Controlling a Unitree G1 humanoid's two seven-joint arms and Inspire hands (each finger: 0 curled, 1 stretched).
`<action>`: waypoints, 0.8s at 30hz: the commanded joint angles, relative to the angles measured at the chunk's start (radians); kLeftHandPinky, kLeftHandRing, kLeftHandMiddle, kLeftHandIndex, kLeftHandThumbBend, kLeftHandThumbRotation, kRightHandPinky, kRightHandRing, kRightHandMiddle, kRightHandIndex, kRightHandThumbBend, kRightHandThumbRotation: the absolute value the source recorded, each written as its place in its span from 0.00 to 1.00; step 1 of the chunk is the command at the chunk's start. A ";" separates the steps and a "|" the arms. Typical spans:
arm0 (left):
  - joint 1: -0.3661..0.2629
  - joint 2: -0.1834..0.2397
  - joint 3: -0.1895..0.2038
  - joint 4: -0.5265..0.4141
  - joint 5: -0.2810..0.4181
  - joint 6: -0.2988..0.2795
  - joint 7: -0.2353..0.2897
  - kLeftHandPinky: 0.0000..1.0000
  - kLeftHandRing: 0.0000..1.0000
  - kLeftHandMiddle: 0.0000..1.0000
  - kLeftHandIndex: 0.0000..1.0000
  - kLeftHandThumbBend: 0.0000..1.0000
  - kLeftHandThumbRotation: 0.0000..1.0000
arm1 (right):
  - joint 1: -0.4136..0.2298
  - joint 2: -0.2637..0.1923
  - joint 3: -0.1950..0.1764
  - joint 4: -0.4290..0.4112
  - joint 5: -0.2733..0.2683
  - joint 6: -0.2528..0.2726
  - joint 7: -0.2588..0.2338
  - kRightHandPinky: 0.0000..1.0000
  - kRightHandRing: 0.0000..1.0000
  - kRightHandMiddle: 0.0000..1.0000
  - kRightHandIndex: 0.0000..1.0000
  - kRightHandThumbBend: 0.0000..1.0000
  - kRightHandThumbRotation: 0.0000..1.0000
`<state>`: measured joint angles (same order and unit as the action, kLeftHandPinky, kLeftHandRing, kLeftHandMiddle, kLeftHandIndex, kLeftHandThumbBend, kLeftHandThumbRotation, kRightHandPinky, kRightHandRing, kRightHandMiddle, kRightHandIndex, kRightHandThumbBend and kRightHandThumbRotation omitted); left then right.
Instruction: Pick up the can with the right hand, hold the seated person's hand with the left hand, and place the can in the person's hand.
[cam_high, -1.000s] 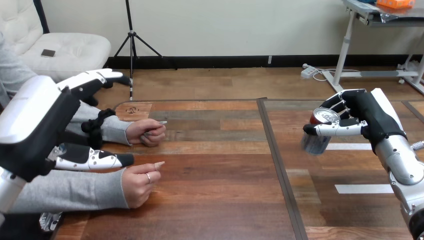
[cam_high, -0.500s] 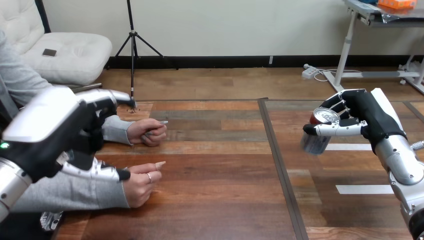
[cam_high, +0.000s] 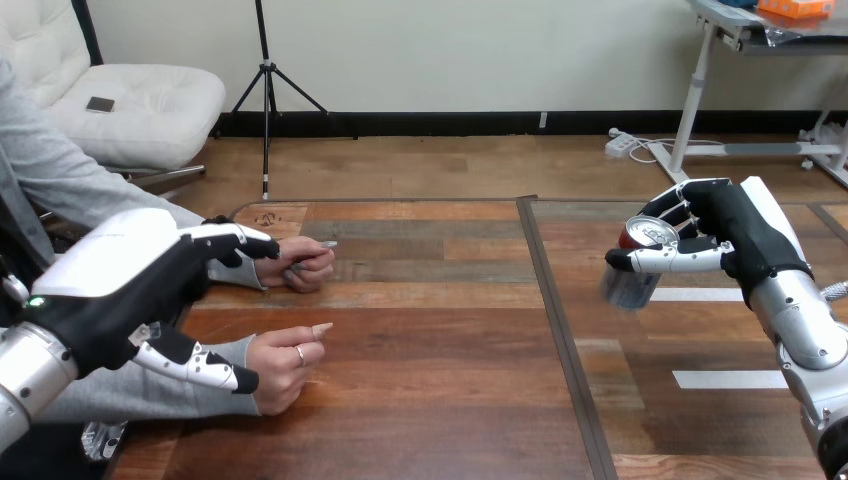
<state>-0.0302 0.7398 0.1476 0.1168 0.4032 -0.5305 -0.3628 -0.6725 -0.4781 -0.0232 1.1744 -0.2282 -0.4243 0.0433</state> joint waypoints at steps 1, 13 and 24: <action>-0.094 0.034 -0.025 0.040 -0.019 0.005 -0.012 0.62 0.76 0.80 0.77 1.00 0.12 | -0.063 -0.017 -0.009 -0.059 0.021 -0.025 -0.002 0.34 0.38 0.42 0.44 0.87 0.00; -0.125 0.053 -0.054 0.051 -0.082 0.163 -0.170 0.71 0.84 0.88 0.85 1.00 0.09 | -0.067 -0.012 -0.017 -0.063 0.031 -0.012 0.005 0.36 0.39 0.43 0.44 0.86 0.00; -0.140 0.056 -0.075 0.076 -0.044 0.191 -0.162 0.74 0.85 0.90 0.89 1.00 0.12 | -0.068 -0.012 -0.023 -0.058 0.055 -0.029 0.023 0.36 0.39 0.43 0.44 0.86 0.00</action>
<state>-0.0940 0.7658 0.0870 0.1780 0.3485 -0.3358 -0.5508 -0.6725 -0.4782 -0.0258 1.1744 -0.2019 -0.4243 0.0667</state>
